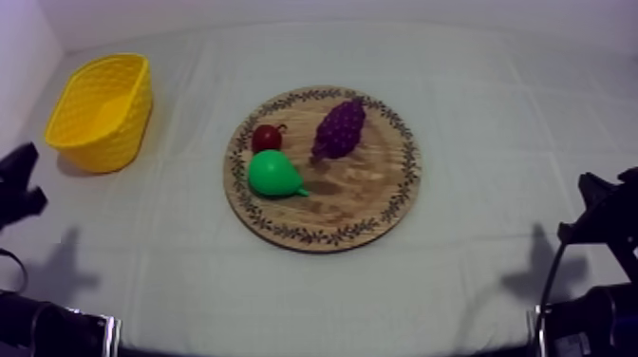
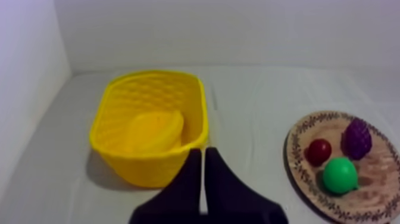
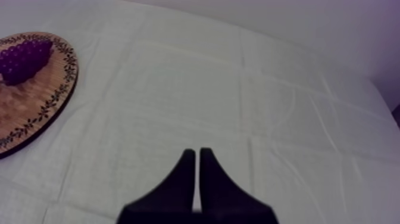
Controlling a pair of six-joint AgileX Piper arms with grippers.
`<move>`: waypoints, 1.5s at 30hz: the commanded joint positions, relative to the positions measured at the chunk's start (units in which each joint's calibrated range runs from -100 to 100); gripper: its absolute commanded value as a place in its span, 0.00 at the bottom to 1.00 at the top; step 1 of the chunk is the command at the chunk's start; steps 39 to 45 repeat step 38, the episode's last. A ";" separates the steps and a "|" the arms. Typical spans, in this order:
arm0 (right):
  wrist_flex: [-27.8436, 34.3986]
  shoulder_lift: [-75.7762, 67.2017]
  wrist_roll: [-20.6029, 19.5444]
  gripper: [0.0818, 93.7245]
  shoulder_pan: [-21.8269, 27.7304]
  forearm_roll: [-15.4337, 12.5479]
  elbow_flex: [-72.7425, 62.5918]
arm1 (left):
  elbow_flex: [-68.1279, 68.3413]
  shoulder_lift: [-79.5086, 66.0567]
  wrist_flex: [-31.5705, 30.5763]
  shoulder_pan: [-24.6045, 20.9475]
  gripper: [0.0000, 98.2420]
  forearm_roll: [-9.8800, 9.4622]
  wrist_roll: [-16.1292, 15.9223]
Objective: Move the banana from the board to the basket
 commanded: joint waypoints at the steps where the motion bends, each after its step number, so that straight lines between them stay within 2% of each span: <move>1: -0.02 -0.04 -0.02 0.01 -0.01 -0.01 -0.03 | 9.11 -5.99 -0.39 0.04 0.00 -0.06 -1.08; 4: -0.02 -0.04 -0.03 0.01 0.01 -0.01 -0.03 | 13.32 -8.26 -0.98 0.37 0.00 -0.26 -2.02; 7: -0.02 -0.04 -0.02 0.01 0.05 -0.01 -0.03 | 15.07 -9.14 -1.11 1.09 0.00 -0.90 -1.37; 13: -0.02 -0.04 -0.03 0.01 0.06 -0.01 -0.03 | 16.81 -9.62 -4.15 1.62 0.00 -1.71 9.01; 16: -0.02 -0.04 -0.03 0.01 0.07 -0.01 -0.03 | 17.14 -9.67 -5.00 1.70 0.00 -1.82 11.75; 45: -0.02 -0.04 -0.03 0.01 0.07 -0.01 -0.03 | 17.31 -9.70 -5.46 1.74 0.00 -1.93 10.97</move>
